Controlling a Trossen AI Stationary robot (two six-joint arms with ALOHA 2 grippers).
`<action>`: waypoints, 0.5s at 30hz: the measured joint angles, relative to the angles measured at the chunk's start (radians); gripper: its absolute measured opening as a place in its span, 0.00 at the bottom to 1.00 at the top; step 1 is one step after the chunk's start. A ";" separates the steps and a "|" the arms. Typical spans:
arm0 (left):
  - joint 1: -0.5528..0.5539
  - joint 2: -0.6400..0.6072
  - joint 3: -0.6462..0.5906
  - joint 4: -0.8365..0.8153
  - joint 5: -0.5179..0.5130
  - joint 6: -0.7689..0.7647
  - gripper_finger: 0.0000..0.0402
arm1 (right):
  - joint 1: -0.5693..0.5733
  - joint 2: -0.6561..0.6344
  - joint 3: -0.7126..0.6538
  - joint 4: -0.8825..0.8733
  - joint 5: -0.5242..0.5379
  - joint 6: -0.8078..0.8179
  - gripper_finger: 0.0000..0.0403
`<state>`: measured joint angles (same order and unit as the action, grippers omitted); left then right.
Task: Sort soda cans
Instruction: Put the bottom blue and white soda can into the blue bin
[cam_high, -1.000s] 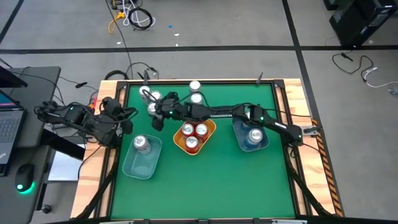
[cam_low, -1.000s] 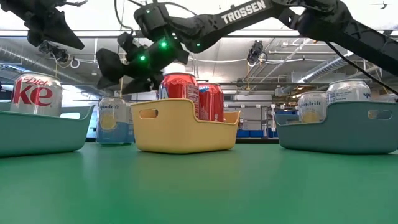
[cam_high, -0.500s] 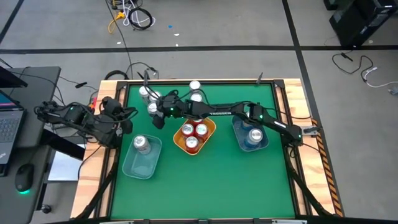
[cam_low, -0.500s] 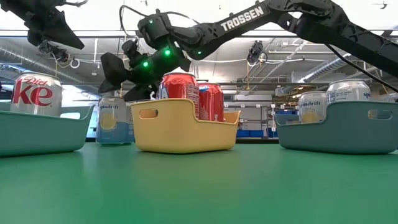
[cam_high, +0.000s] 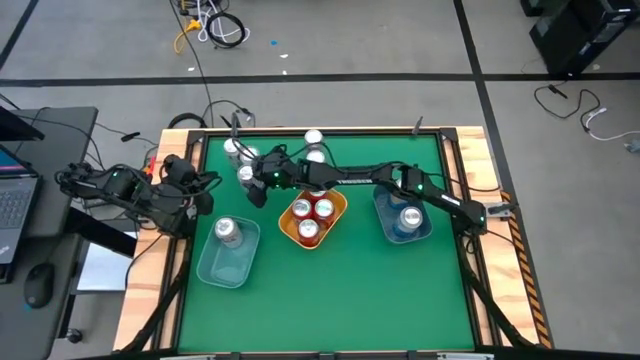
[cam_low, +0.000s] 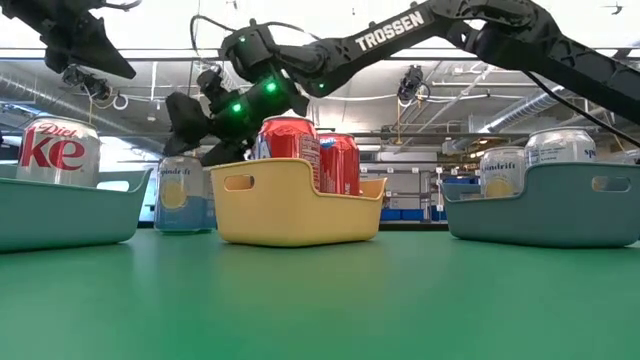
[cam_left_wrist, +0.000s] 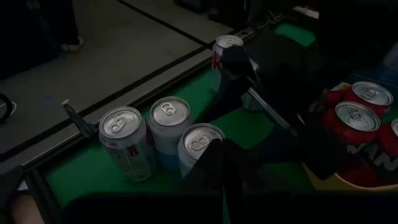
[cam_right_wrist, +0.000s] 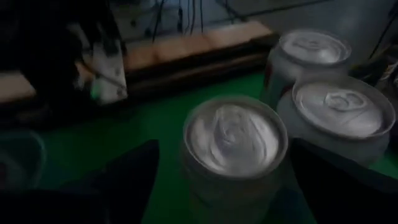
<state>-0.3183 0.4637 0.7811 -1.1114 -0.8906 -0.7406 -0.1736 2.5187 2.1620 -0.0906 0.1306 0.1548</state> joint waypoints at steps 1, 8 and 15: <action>0.000 0.000 0.000 0.000 0.000 0.000 0.00 | 0.000 0.000 0.000 -0.018 -0.003 -0.007 0.85; 0.000 0.000 0.000 -0.001 0.000 0.003 0.00 | 0.020 -0.002 0.000 -0.116 -0.092 -0.042 0.79; 0.000 0.000 0.000 -0.002 0.000 0.004 0.00 | 0.035 0.000 -0.001 -0.063 -0.056 -0.042 0.79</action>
<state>-0.3186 0.4637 0.7813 -1.1130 -0.8902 -0.7368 -0.1383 2.5183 2.1612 -0.1541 0.0750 0.1131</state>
